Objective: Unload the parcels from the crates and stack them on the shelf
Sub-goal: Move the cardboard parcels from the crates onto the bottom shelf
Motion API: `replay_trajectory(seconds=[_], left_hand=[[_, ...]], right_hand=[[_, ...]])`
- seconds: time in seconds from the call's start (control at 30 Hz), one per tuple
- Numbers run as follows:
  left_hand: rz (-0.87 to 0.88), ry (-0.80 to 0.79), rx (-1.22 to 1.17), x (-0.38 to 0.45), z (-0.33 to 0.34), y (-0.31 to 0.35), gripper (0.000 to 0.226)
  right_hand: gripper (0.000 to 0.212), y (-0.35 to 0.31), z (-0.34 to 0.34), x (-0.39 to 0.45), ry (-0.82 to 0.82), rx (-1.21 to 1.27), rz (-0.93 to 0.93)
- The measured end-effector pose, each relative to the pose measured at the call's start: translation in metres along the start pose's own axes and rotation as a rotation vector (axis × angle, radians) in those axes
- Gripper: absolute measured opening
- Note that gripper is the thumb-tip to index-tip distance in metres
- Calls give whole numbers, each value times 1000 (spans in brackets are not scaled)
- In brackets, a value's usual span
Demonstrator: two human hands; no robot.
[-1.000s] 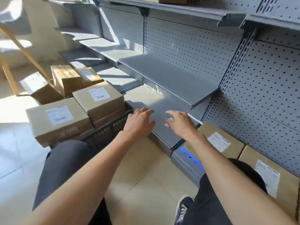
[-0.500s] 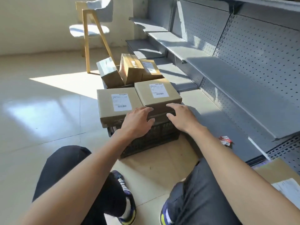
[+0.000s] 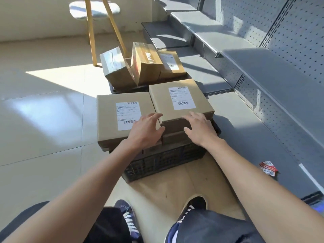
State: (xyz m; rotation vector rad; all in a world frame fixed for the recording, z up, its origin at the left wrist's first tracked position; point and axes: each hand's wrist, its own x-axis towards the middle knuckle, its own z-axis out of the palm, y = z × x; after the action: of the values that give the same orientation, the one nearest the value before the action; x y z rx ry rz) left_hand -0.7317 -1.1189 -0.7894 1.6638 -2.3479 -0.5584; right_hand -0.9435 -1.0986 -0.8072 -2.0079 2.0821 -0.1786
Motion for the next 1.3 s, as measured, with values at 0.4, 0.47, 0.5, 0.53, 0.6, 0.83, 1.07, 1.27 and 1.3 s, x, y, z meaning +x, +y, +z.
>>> replay_trajectory(seconds=[0.4, 0.47, 0.5, 0.53, 0.6, 0.83, 1.07, 1.27, 1.3], left_hand=[[-67, -39, 82, 71, 60, -4, 68], [-83, -44, 85, 75, 65, -4, 74], [-92, -46, 85, 77, 67, -4, 76], [-100, -50, 86, 78, 68, -3, 78], [-114, -53, 92, 81, 71, -2, 80], [-163, -59, 40, 88, 77, -3, 79], [-167, 1, -81, 79, 73, 5, 78], [-109, 81, -258, 70, 71, 20, 81], [-106, 90, -268, 69, 71, 21, 80]], right_hand=[[72, 77, 33, 54, 140, 34, 194], [76, 85, 35, 57, 104, 86, 231], [78, 87, 36, 58, 78, 118, 243], [80, 89, 38, 59, 53, 153, 254], [82, 91, 40, 61, 27, 235, 273], [75, 92, 47, 62, 93, 272, 278], [80, 98, 48, 57, 189, 282, 302], [83, 96, 40, 45, 212, 316, 317], [83, 95, 38, 43, 216, 348, 314]])
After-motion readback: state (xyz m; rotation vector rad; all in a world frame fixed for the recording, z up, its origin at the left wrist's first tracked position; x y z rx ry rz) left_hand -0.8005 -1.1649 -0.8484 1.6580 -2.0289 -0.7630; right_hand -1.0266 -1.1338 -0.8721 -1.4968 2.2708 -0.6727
